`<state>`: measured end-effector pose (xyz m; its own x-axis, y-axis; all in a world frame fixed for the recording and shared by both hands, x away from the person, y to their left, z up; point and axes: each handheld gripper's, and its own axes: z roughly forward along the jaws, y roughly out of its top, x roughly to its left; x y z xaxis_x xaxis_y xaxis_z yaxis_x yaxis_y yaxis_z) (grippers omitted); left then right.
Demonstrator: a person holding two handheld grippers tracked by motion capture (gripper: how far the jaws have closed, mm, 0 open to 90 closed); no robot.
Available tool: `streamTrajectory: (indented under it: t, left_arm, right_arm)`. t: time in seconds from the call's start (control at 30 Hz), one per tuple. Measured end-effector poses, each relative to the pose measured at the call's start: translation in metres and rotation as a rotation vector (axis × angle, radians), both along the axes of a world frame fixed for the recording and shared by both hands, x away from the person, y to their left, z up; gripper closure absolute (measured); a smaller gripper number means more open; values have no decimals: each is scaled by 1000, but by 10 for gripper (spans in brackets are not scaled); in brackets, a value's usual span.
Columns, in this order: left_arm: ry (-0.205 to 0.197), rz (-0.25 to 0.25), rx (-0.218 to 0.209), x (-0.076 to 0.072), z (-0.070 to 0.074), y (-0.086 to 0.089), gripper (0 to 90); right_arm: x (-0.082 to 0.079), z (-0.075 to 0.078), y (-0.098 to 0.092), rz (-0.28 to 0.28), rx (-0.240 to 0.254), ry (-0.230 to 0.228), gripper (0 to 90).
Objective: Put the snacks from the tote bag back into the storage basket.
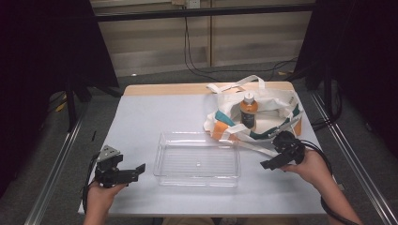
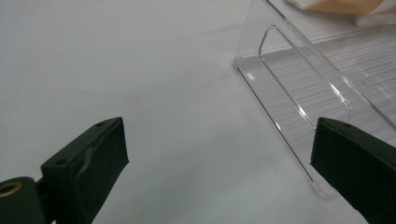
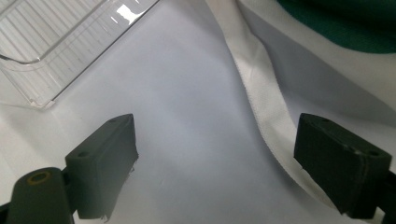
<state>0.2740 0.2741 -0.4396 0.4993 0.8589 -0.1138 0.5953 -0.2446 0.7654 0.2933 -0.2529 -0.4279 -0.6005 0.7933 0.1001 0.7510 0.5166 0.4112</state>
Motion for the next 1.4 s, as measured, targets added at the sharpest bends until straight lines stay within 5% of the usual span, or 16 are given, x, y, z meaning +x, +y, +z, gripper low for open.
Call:
streamTrajectory:
  t: [0.5,0.73,1.03,1.4]
  left_arm:
    - [7,-4,4,-2,-2,-2,37]
    - [11,-12,5,0,-2,-2,37]
    - [17,-21,4,1,-4,-4,37]
    - [18,-18,-3,2,-4,-2,37]
  right_arm:
    - [3,5,7,6,-43,88,133]
    - [6,7,8,9,-133,130,135]
    - [14,27,13,25,-153,163,138]
    - [32,61,21,13,-152,139,137]
